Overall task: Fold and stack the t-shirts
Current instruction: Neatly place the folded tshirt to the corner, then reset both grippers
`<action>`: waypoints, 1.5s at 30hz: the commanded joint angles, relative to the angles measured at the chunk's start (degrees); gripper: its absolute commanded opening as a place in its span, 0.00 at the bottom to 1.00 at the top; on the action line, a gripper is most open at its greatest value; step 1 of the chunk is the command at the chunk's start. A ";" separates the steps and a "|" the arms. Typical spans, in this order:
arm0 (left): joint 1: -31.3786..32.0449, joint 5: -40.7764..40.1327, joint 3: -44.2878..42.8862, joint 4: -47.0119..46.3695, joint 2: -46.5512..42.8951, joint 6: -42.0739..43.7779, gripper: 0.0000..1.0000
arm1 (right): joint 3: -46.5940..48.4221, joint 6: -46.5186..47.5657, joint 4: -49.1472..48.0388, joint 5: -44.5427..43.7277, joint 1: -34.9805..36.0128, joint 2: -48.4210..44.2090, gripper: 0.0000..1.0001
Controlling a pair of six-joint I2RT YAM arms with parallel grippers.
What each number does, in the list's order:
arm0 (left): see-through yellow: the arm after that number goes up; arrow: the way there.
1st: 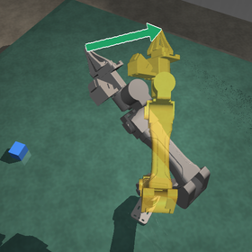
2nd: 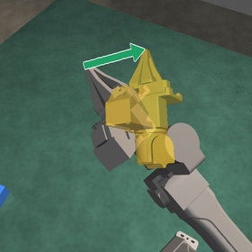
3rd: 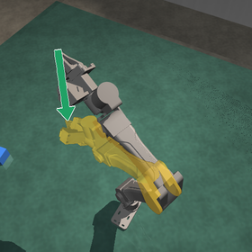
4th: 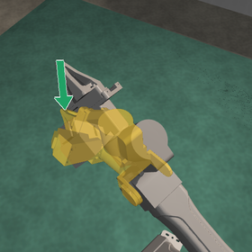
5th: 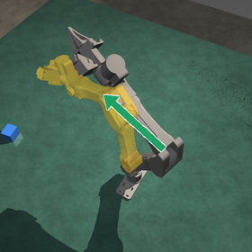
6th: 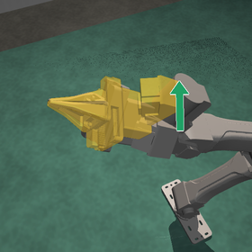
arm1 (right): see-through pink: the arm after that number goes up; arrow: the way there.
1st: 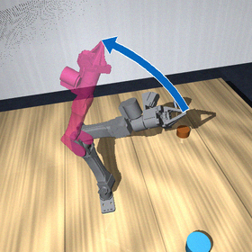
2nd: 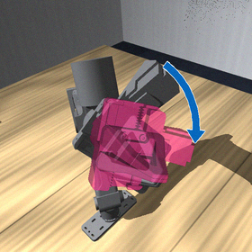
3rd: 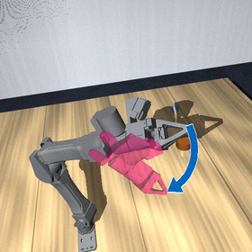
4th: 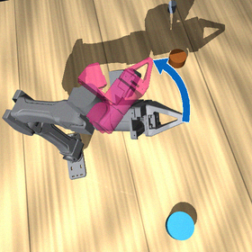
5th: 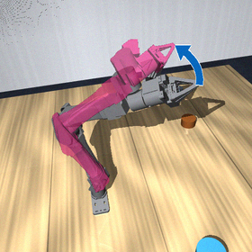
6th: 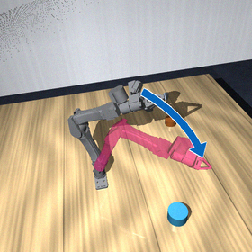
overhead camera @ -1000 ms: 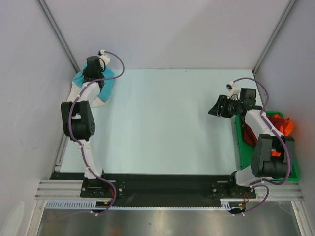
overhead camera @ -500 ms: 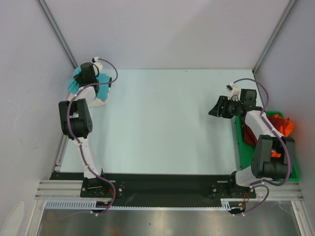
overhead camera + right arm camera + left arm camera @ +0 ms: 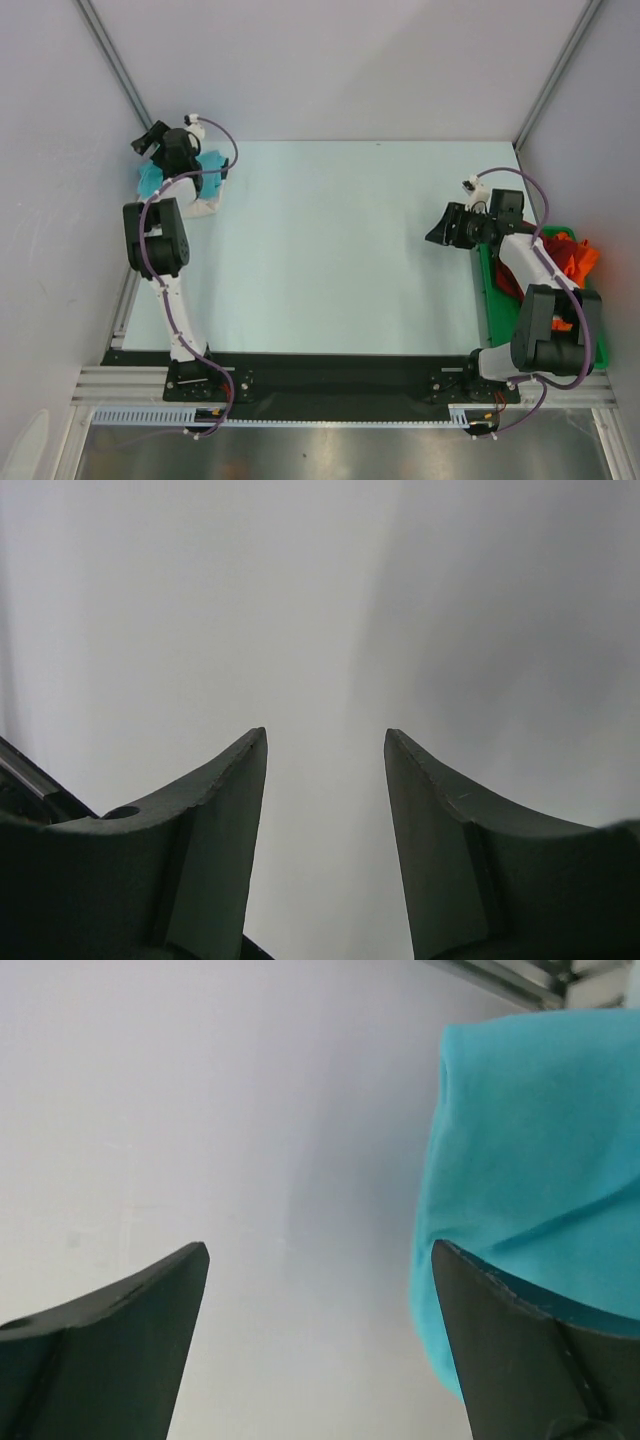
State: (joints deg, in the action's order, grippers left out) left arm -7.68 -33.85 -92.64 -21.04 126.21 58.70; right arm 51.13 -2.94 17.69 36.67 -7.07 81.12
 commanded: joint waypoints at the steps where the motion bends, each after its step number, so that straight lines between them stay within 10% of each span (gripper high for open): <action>1: 2.32 -3.41 -0.61 -12.44 -0.18 5.18 1.00 | -0.51 0.74 -0.91 0.16 -0.49 -2.19 0.56; 10: 12.25 -4.31 -7.37 16.95 -5.79 -19.55 1.00 | -0.68 2.41 -1.78 -0.19 -1.02 -4.57 0.63; 14: 14.18 6.14 -11.24 40.85 -11.15 -38.89 1.00 | 0.19 1.80 -2.84 -0.37 -1.02 -5.36 0.99; 17: 15.85 15.72 -10.90 47.55 -14.85 -47.08 1.00 | 2.12 1.01 -3.10 -1.50 -0.23 -4.05 1.00; 22: 19.63 29.07 -2.55 47.84 -19.86 -55.26 1.00 | 4.85 1.36 -7.74 -5.46 4.25 -0.97 1.00; 29: 26.92 33.39 0.80 50.82 -20.74 -58.34 1.00 | 7.75 -6.73 -12.16 -38.99 21.12 5.27 1.00; 34: 27.98 40.87 -4.73 53.03 -18.55 -64.67 1.00 | 7.58 -5.42 -15.84 -46.77 27.36 5.45 1.00; 42: 44.56 18.41 -7.20 47.49 -18.64 -53.80 1.00 | 13.19 -2.77 -13.40 -52.22 27.99 12.81 1.00; 45: 44.61 22.93 -9.21 49.33 -18.28 -55.08 1.00 | 16.72 -2.77 -11.97 -52.84 29.21 15.03 1.00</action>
State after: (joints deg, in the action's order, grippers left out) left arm 34.96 -9.63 -97.82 28.93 108.60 2.02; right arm 64.29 -6.17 5.10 -12.84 21.19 94.39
